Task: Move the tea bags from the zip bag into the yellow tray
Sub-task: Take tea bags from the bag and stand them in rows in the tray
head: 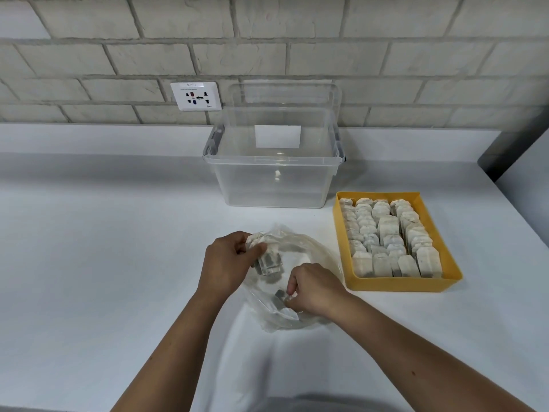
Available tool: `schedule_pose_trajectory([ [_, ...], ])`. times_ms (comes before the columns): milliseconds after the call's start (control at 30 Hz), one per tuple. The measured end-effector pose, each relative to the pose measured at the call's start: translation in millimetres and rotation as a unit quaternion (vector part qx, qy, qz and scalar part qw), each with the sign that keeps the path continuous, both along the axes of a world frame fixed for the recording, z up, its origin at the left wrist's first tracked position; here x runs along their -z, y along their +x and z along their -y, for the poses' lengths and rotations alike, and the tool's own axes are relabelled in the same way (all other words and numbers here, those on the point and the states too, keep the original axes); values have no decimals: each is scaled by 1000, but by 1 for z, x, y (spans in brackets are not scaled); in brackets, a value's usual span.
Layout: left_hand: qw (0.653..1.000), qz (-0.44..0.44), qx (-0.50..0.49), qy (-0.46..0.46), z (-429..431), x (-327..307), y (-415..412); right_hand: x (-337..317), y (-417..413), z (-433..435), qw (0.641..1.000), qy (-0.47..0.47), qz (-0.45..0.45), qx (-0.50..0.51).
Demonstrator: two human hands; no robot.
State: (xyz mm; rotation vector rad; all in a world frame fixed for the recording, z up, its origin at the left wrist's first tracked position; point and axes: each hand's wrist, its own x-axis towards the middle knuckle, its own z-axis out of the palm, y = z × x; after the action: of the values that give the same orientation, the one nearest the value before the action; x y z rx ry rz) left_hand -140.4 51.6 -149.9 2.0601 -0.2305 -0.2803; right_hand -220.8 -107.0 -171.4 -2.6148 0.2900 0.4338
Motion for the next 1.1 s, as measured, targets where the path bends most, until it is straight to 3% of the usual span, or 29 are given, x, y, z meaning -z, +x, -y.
schedule_pose_trajectory([
  [100, 1000, -6, 0, -5, 1, 0, 1, 0, 0, 1, 999, 45, 3, 10],
  [200, 1000, -5, -2, -8, 1, 2, 1, 0, -2, 4, 986, 154, 11, 58],
  [367, 999, -5, -11, -40, 1, -2, 1, -27, -7, 25, 919, 361, 61, 147],
  [500, 994, -15, 3, -104, 10, -15, 2, -59, -14, 51, 894, 409, 68, 170],
  [633, 988, -26, 25, -151, 33, -27, -7, -81, -28, 85, 912, 347, 107, 192],
  [833, 983, -28, 65, -167, 79, -29, -29, -105, -60, 172, 956, 112, 198, 184],
  [1000, 981, -39, 83, -169, 118, -27, -45, -85, -84, 213, 977, 28, 135, 160],
  [1100, 981, -47, 89, -164, 135, -24, -54, -74, -94, 224, 984, 30, 100, 144],
])
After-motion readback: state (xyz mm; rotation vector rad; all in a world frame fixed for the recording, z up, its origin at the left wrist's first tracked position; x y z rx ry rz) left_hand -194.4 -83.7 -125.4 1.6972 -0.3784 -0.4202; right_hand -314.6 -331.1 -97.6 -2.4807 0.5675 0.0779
